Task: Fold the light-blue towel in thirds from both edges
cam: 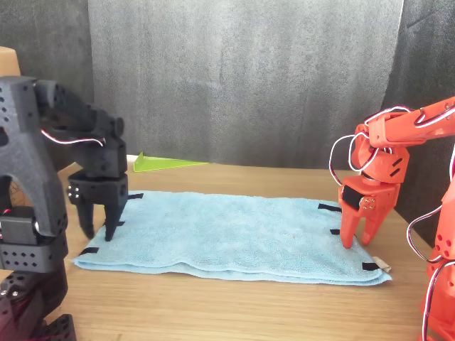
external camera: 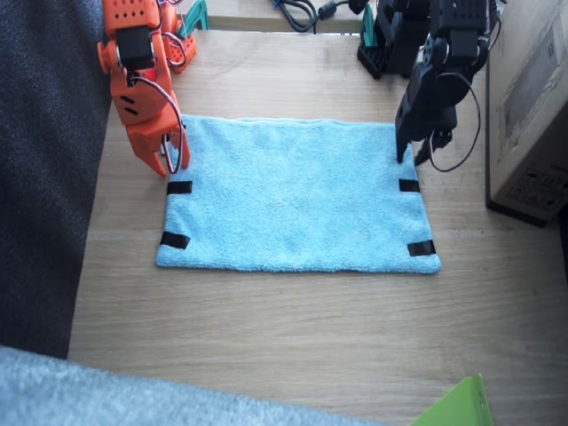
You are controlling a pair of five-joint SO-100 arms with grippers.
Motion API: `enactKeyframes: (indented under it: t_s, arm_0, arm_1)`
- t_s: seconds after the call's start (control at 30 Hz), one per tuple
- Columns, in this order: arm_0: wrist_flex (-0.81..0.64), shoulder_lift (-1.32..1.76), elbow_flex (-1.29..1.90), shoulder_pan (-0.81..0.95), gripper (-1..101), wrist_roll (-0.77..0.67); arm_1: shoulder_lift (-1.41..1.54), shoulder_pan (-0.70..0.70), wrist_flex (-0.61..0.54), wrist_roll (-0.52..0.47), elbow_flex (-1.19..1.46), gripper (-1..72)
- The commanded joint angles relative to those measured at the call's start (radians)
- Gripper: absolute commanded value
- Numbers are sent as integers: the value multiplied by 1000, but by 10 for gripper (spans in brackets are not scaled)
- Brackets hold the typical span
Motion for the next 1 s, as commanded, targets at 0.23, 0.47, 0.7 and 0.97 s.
enactKeyframes:
  t_s: [0.23, 0.47, 0.7, 0.97]
  arm_0:
    - [-2, 43, 11, 8, -1, 6]
    - [-6, 64, 32, 15, -1, 8]
    - [-9, 71, 38, 12, -1, 8]
    - [-15, 84, 51, 12, -1, 8]
  arm_1:
    - [-29, 28, 25, 0, -20, 163]
    - [-32, 54, 31, 5, -21, 35]
    - [-9, 74, 46, 5, -28, 2]
    - [40, 120, 167, 8, -137, 2]
